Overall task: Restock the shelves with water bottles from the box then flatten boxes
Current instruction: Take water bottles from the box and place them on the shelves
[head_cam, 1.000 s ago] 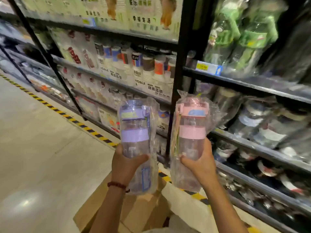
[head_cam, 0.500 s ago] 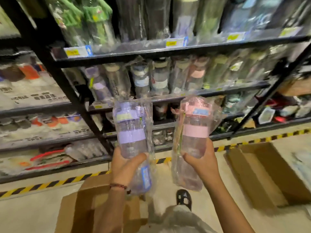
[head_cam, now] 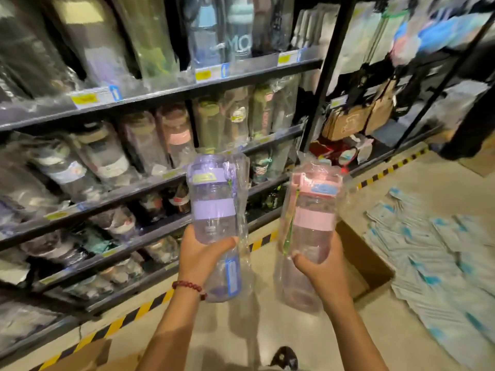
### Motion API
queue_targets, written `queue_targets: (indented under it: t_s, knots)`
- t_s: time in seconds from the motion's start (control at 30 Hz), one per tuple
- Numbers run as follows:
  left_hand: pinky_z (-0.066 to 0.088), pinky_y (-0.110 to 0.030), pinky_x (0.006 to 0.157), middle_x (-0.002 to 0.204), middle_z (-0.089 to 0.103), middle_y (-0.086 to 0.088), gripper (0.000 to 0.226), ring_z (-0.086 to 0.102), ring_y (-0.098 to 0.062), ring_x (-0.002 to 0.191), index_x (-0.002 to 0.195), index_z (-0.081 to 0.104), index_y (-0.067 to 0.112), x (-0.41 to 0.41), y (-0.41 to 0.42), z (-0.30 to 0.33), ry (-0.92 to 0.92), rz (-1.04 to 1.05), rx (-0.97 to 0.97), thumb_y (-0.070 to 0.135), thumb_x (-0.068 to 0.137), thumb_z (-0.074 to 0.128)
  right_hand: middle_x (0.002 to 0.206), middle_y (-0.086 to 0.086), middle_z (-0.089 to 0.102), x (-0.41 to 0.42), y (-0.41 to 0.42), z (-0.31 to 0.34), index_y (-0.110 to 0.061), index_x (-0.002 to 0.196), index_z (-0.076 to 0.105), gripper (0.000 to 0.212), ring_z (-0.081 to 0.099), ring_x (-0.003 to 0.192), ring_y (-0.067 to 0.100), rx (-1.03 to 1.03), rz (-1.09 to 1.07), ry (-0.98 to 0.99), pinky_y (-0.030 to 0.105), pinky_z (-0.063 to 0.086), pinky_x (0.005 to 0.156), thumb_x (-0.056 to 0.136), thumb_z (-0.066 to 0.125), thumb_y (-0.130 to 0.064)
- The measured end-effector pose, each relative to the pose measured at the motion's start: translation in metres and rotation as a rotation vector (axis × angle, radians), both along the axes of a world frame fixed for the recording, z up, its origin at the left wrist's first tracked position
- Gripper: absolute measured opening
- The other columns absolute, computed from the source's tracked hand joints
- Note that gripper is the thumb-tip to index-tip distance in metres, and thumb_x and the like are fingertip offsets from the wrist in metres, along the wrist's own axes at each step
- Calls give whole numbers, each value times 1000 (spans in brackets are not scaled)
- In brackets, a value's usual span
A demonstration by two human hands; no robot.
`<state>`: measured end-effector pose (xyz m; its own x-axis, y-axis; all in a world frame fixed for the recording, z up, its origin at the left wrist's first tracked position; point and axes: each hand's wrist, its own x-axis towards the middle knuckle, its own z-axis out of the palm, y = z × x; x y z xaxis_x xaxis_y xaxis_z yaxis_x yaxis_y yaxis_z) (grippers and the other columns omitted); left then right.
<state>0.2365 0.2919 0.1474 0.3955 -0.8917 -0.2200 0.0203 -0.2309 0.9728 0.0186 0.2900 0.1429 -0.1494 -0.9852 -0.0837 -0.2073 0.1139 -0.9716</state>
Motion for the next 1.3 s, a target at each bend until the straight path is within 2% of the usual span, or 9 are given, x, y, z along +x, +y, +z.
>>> queue_targets:
  t_s: [0.13, 0.27, 0.4, 0.57, 0.7, 0.87, 1.0, 1.17, 1.3]
  knots:
    - [48, -12, 54, 78, 70, 6, 41, 66, 0, 66, 91, 64, 16, -71, -51, 7, 0, -99, -44, -4, 61, 83, 106, -18, 56, -67, -28, 3, -31, 125, 40, 72, 56, 95, -8, -18, -81, 25, 6, 42, 64, 70, 79, -4]
    - [50, -14, 57, 91, 70, -2, 52, 67, -3, 71, 104, 62, 10, -121, -91, 7, 19, -156, -42, 1, 58, 85, 107, -19, 55, -113, -47, 7, -21, 129, 40, 74, 55, 87, -22, -37, -118, -8, -2, 40, 64, 70, 79, -1]
    - [49, -13, 59, 96, 67, 2, 51, 65, 2, 75, 105, 58, 19, -146, -118, 4, -26, -209, -13, 2, 64, 82, 110, -22, 54, -134, -71, 1, -27, 130, 38, 80, 56, 94, -15, -7, -147, -22, -1, 42, 66, 61, 79, -14]
    - [53, -30, 73, 100, 69, 4, 62, 67, -4, 84, 113, 58, 23, -151, -161, -1, -41, -219, 16, 16, 58, 86, 109, -19, 54, -139, -117, -2, -26, 131, 39, 84, 55, 88, -18, 19, -149, -24, -2, 41, 65, 54, 71, -23]
    - [56, -35, 74, 99, 70, -4, 71, 69, -14, 86, 111, 60, 17, -153, -228, 15, -48, -237, -22, 30, 45, 84, 106, -25, 54, -134, -172, 6, -36, 122, 40, 79, 53, 88, -24, -27, -118, -6, -2, 41, 65, 58, 80, -14]
    - [48, -13, 59, 90, 68, 7, 52, 66, 1, 75, 100, 59, 22, -146, -315, 56, -60, -205, -163, 4, 59, 86, 104, -30, 57, -119, -263, 22, -49, 114, 41, 74, 53, 95, -20, -101, -82, 50, 5, 43, 71, 64, 80, -10]
    - [47, -14, 59, 91, 69, 5, 56, 66, 0, 74, 98, 59, 22, -122, -366, 80, -85, -169, -221, 15, 51, 87, 109, -26, 58, -99, -330, 43, -43, 125, 40, 77, 55, 98, -14, -161, -83, 42, 7, 44, 71, 59, 75, -26]
    - [49, -23, 63, 81, 72, 7, 45, 68, -5, 72, 90, 63, 23, -108, -423, 108, -56, -91, -271, 23, 50, 84, 105, -25, 51, -78, -405, 74, -31, 124, 42, 72, 51, 89, -24, -286, -12, 59, -1, 40, 68, 68, 79, -6]
    - [49, -24, 66, 82, 69, 11, 43, 66, -5, 75, 90, 58, 26, -102, -455, 128, -50, -34, -291, 13, 60, 88, 108, -25, 56, -67, -451, 101, -30, 129, 43, 79, 54, 97, -15, -338, 57, 68, 3, 43, 72, 57, 74, -31]
